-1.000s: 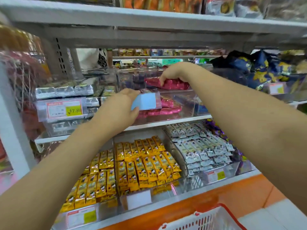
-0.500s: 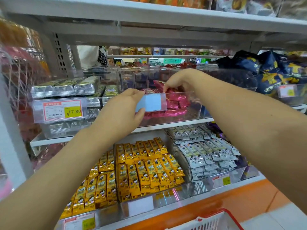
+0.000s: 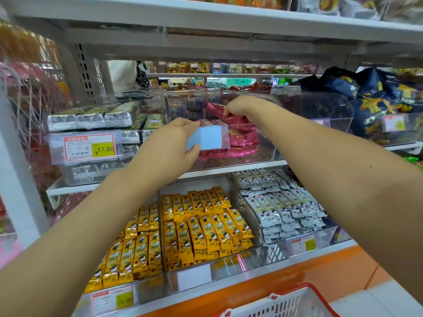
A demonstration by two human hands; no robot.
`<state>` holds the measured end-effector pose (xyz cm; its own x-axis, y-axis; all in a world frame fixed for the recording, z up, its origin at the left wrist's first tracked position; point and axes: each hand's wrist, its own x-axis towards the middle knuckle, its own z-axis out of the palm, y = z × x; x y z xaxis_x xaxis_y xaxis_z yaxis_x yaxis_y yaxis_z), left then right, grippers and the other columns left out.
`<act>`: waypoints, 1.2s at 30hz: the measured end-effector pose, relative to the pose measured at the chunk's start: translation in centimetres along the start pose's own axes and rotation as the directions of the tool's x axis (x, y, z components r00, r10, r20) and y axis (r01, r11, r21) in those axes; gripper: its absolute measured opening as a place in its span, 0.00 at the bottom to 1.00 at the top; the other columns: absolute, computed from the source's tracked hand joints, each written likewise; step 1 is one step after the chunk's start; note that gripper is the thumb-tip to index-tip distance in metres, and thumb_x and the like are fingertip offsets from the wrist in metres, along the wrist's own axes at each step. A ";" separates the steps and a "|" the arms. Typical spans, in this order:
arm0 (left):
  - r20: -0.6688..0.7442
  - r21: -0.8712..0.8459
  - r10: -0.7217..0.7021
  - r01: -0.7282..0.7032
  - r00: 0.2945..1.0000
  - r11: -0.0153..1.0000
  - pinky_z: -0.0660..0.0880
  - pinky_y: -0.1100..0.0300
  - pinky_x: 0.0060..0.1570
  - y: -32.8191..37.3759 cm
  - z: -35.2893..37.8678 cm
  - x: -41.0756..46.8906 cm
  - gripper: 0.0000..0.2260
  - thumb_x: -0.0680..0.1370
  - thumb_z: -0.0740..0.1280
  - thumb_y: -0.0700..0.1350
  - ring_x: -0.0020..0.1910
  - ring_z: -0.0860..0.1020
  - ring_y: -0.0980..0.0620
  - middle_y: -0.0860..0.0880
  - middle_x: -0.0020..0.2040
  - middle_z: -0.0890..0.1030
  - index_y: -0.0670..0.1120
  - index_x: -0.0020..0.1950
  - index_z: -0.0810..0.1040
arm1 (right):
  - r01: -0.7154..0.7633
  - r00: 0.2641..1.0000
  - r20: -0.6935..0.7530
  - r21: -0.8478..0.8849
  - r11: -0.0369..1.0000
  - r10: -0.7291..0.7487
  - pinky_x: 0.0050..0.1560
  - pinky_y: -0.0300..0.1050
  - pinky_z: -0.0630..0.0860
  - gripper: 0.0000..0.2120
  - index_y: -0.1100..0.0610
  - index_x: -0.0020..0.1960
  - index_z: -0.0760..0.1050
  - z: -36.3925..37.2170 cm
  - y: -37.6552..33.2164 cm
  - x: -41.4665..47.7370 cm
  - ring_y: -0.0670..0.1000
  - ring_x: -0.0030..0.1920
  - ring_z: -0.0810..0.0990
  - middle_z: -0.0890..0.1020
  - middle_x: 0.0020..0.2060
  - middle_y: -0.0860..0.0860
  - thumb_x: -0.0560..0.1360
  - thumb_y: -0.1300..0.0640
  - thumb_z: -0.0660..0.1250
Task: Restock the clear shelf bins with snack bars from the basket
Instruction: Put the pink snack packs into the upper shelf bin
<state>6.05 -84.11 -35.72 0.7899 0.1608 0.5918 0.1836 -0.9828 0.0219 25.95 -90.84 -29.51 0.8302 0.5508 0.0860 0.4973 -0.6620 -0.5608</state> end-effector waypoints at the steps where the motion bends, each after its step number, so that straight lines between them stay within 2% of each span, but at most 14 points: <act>1: 0.000 -0.016 -0.003 0.003 1.000 1.000 0.69 0.56 0.59 -0.1 0.0 0.0 0.22 0.80 0.60 0.48 0.64 0.72 0.48 0.49 0.71 0.68 0.46 0.74 0.65 | 0.008 1.000 -0.004 -0.001 1.000 -0.008 0.48 0.46 0.73 0.15 0.62 0.65 0.69 -0.1 -0.2 0.0 0.50 0.38 0.71 0.76 0.44 0.55 0.80 0.59 0.59; 3: -0.042 -0.047 -0.028 0.026 0.999 0.999 0.68 0.55 0.59 -0.5 -0.1 -0.3 0.20 0.79 0.61 0.46 0.63 0.72 0.47 0.47 0.69 0.70 0.45 0.71 0.69 | 0.037 0.999 -0.014 -0.052 0.998 -0.038 0.37 0.43 0.67 0.10 0.61 0.59 0.70 -0.3 -0.8 -0.1 0.48 0.32 0.67 0.70 0.35 0.52 0.79 0.59 0.60; 5: -0.138 -0.057 -0.064 0.056 0.988 0.997 0.69 0.54 0.59 -1.0 -0.2 -0.6 0.16 0.79 0.62 0.43 0.62 0.72 0.45 0.45 0.65 0.72 0.44 0.67 0.74 | 0.093 0.996 -0.004 -0.132 0.987 -0.094 0.32 0.41 0.66 0.05 0.61 0.50 0.71 -0.2 -1.9 -0.6 0.48 0.30 0.67 0.70 0.33 0.52 0.78 0.59 0.61; 9: -0.172 -0.065 -0.092 0.082 0.981 0.994 0.68 0.57 0.56 -1.6 -0.3 -1.2 0.14 0.79 0.62 0.43 0.60 0.73 0.47 0.45 0.62 0.74 0.43 0.65 0.75 | 0.177 0.969 0.197 -0.132 0.975 -0.149 0.33 0.40 0.67 0.08 0.58 0.42 0.70 0.9 -5.0 -1.3 0.49 0.31 0.69 0.72 0.35 0.52 0.79 0.58 0.60; 14: -0.127 -0.066 -0.065 0.057 0.990 0.996 0.66 0.61 0.58 -2.0 -0.9 -1.5 0.17 0.79 0.61 0.43 0.61 0.73 0.49 0.48 0.65 0.73 0.44 0.68 0.73 | 0.228 0.933 0.320 -0.173 0.958 -0.165 0.32 0.41 0.66 0.12 0.56 0.38 0.69 3.5 -8.2 -1.3 0.49 0.31 0.67 0.70 0.33 0.52 0.80 0.55 0.60; 16: -0.103 -0.053 -0.060 0.055 0.993 0.997 0.68 0.60 0.58 -2.0 -1.1 -1.4 0.17 0.79 0.61 0.44 0.61 0.73 0.49 0.49 0.66 0.73 0.44 0.69 0.72 | 0.202 0.931 0.335 -0.139 0.969 -0.146 0.30 0.41 0.66 0.11 0.56 0.40 0.69 3.8 -8.5 -1.0 0.49 0.29 0.65 0.68 0.31 0.51 0.80 0.55 0.61; 19: -0.091 -0.047 -0.062 0.058 0.994 0.997 0.68 0.59 0.57 -1.9 -1.2 -1.3 0.17 0.79 0.61 0.44 0.61 0.73 0.48 0.48 0.66 0.73 0.44 0.68 0.73 | 0.166 0.944 0.292 -0.021 0.986 -0.153 0.29 0.38 0.66 0.05 0.60 0.51 0.70 3.3 -7.8 -0.4 0.47 0.27 0.65 0.69 0.31 0.50 0.80 0.59 0.58; 21: -0.096 -0.039 -0.065 0.061 0.993 0.997 0.69 0.59 0.56 -1.9 -1.2 -1.4 0.16 0.79 0.61 0.44 0.60 0.74 0.48 0.49 0.66 0.73 0.44 0.67 0.74 | 0.145 0.976 0.171 -0.035 0.989 -0.137 0.33 0.40 0.72 0.10 0.62 0.60 0.69 2.1 -6.6 -0.4 0.49 0.33 0.74 0.77 0.40 0.55 0.80 0.62 0.57; 22: -0.099 -0.038 -0.065 0.062 0.993 0.997 0.70 0.58 0.56 -1.8 -1.1 -1.5 0.16 0.79 0.61 0.45 0.60 0.74 0.48 0.49 0.66 0.73 0.44 0.66 0.74 | 0.129 0.989 0.085 -0.094 0.987 -0.121 0.40 0.42 0.75 0.14 0.63 0.64 0.69 1.2 -5.8 -0.4 0.52 0.40 0.78 0.78 0.49 0.58 0.80 0.63 0.57; 24: -0.106 -0.033 -0.064 0.061 0.992 0.998 0.71 0.56 0.55 -1.8 -1.0 -1.5 0.15 0.80 0.61 0.45 0.58 0.74 0.47 0.49 0.65 0.73 0.44 0.65 0.75 | 0.071 0.996 -0.026 -0.290 0.954 -0.082 0.51 0.44 0.74 0.17 0.66 0.67 0.67 -0.7 -3.8 -1.0 0.56 0.50 0.76 0.75 0.56 0.59 0.80 0.65 0.56; 27: -0.120 -0.031 -0.074 0.070 0.990 0.997 0.73 0.53 0.53 -1.7 -0.8 -1.5 0.14 0.80 0.60 0.45 0.57 0.75 0.45 0.48 0.64 0.74 0.43 0.63 0.76 | -0.016 0.992 0.100 -0.484 0.875 0.074 0.49 0.45 0.75 0.14 0.67 0.65 0.69 -1.9 -1.0 -1.9 0.55 0.46 0.77 0.74 0.46 0.57 0.81 0.63 0.56; 28: -0.124 -0.032 -0.080 0.076 0.989 0.997 0.73 0.53 0.53 -1.6 -0.7 -1.4 0.14 0.80 0.60 0.45 0.57 0.75 0.45 0.47 0.63 0.74 0.43 0.63 0.76 | -0.026 0.977 0.171 -0.496 0.868 0.127 0.53 0.48 0.77 0.13 0.67 0.63 0.70 -1.9 -0.4 -1.8 0.56 0.48 0.78 0.75 0.46 0.57 0.81 0.62 0.57; 31: -0.134 -0.029 -0.087 0.084 0.987 0.996 0.73 0.54 0.53 -1.4 -0.6 -1.4 0.14 0.80 0.60 0.44 0.56 0.75 0.45 0.47 0.63 0.74 0.42 0.63 0.76 | -0.162 0.926 0.265 -0.362 0.918 0.268 0.62 0.56 0.74 0.10 0.67 0.55 0.71 -1.4 0.8 -1.2 0.60 0.60 0.79 0.78 0.56 0.61 0.82 0.60 0.56; 36: -0.122 -0.025 -0.087 0.085 0.989 0.996 0.72 0.53 0.53 -1.4 -0.6 -1.5 0.15 0.79 0.61 0.44 0.57 0.75 0.45 0.46 0.63 0.74 0.41 0.64 0.76 | -0.241 0.926 0.261 -0.147 0.959 0.273 0.61 0.56 0.75 0.08 0.66 0.48 0.70 -1.2 1.5 -0.9 0.59 0.50 0.80 0.79 0.46 0.61 0.81 0.63 0.56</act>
<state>4.27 -83.07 -36.12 0.6934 0.2335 0.6817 0.2350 -0.9676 0.0923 26.29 -92.92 -29.48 0.8387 0.4622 -0.2880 0.3141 -0.8425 -0.4376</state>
